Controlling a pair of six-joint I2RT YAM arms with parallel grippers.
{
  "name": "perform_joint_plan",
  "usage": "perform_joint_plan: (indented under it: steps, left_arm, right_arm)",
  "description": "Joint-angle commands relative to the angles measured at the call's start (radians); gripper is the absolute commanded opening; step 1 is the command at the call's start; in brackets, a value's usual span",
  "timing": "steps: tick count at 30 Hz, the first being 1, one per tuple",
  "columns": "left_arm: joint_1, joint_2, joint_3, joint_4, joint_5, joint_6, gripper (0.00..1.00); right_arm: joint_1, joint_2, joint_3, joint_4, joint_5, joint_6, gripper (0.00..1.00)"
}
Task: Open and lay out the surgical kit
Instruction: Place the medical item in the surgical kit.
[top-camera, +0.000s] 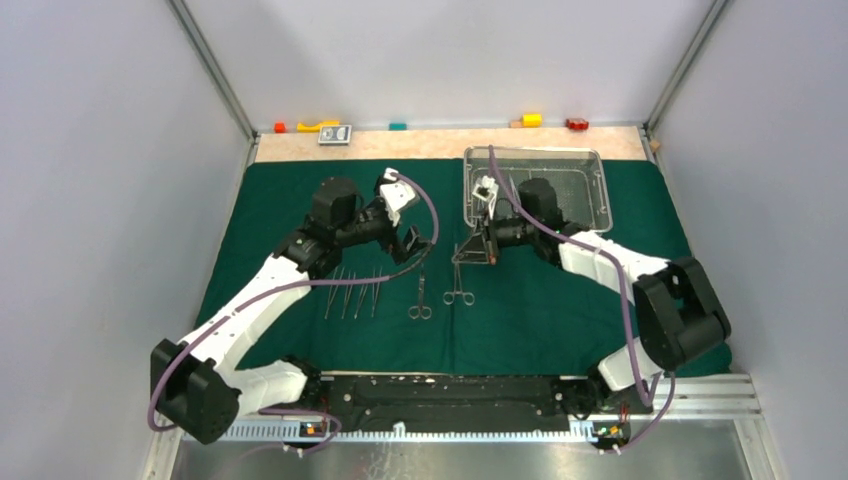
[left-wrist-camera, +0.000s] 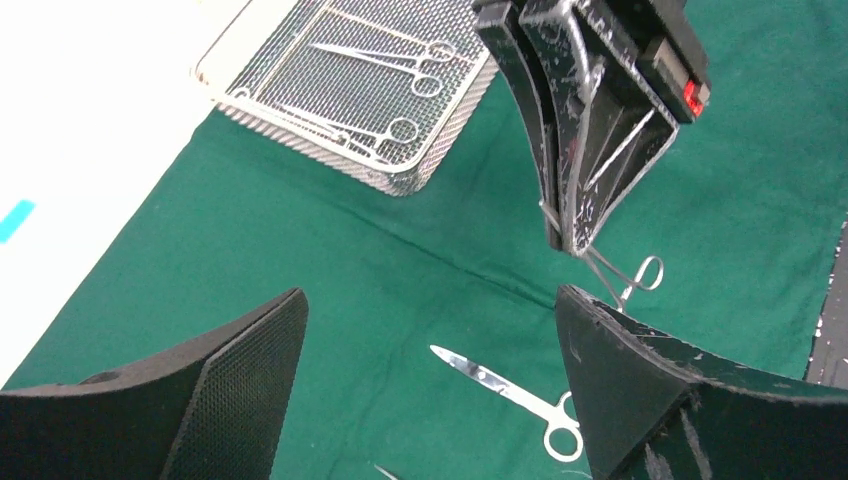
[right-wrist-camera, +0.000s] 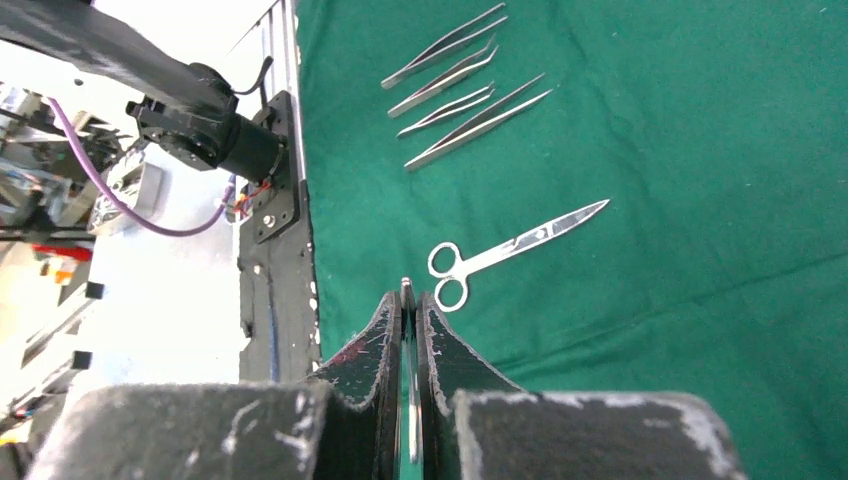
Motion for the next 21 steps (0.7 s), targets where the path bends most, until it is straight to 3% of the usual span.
perform_joint_plan:
  steps: [1, 8, 21]
  left_arm:
    - [0.008, -0.048, 0.021, -0.019, -0.068, 0.008, 0.98]
    - [0.011, -0.049, 0.002, 0.010, -0.057, -0.008, 0.99]
    - [0.012, -0.040, 0.000, 0.028, -0.011, -0.027, 0.99]
  right_arm:
    - [0.029, 0.091, -0.004, 0.184, -0.036, 0.119, 0.00]
    - [0.033, 0.271, 0.019, 0.333, -0.075, 0.273, 0.00]
    - [0.039, 0.400, 0.052, 0.362, -0.091, 0.289, 0.00]
